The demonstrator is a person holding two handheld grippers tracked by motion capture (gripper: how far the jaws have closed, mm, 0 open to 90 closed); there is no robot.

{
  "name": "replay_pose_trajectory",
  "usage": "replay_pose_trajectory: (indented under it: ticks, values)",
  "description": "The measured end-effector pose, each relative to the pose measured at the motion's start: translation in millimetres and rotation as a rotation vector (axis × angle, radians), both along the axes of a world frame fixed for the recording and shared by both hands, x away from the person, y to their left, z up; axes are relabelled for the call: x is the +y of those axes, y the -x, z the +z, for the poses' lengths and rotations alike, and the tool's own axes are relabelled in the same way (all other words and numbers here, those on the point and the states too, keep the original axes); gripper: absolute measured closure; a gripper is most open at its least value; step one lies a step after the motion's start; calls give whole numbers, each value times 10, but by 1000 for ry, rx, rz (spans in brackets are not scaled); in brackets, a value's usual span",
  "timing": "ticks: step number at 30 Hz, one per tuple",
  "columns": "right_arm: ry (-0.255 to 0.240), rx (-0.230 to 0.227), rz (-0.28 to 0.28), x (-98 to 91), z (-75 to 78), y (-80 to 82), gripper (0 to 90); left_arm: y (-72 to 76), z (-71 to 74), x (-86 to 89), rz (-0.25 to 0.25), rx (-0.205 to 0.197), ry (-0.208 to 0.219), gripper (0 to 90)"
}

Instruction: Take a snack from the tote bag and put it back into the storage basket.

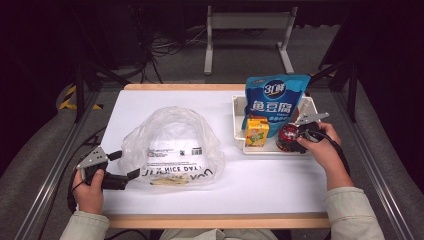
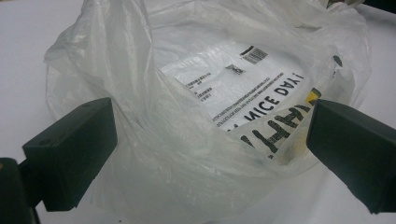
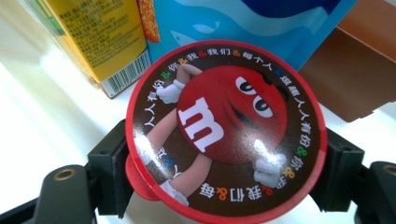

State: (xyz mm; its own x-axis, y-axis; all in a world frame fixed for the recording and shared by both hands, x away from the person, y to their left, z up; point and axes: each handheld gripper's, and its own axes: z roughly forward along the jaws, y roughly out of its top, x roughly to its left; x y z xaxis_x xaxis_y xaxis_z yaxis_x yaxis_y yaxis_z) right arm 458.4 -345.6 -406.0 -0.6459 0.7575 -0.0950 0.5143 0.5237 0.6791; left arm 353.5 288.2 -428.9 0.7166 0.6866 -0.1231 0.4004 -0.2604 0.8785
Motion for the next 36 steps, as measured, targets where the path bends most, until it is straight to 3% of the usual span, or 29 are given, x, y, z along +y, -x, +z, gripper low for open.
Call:
replay_pose_trajectory:
  ticks: [14, 21, 25, 30, 36]
  values:
    - [35, -51, -25, 2, 145, 40, 217, 2, 2, 4, 1, -1, 2, 23]
    - [-52, -130, -21, -40, 355, 224, 210, 1, 2, -6, 2, 1, 5, 24]
    - [-76, -169, -16, -48, 469, 344, 210, 14, 16, -14, -5, -4, -1, 23]
    - [-163, -214, 17, -24, 624, 593, 204, 35, 31, -4, -4, -10, 0, 23]
    - [-244, -251, 46, 35, 677, 818, 204, 52, 53, -10, -5, -15, 3, 23]
